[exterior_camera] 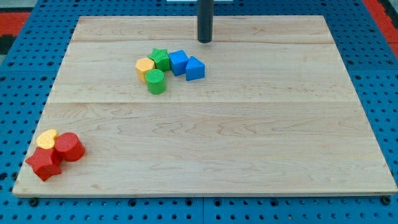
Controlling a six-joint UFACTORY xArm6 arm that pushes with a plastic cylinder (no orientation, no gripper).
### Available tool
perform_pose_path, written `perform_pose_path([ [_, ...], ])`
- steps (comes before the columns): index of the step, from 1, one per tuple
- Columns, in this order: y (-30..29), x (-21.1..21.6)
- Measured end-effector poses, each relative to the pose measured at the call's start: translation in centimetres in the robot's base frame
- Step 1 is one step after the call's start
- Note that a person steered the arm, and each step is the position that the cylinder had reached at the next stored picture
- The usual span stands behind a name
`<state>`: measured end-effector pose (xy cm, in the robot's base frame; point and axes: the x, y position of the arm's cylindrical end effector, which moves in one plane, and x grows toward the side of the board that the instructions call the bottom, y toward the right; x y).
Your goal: Move the blue triangle towards the bottom right
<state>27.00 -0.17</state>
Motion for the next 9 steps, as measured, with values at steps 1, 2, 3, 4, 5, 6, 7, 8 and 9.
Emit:
perform_pose_path([
  [1,-3.6,0.5],
  [2,-7.8,0.8],
  [3,-9.6,2.5],
  [4,-9.4,4.3],
  [5,-0.4,8.4],
  [6,5.5,11.7],
  [7,10.9,14.1],
  [8,12.8,17.7],
  [9,14.4,20.5],
])
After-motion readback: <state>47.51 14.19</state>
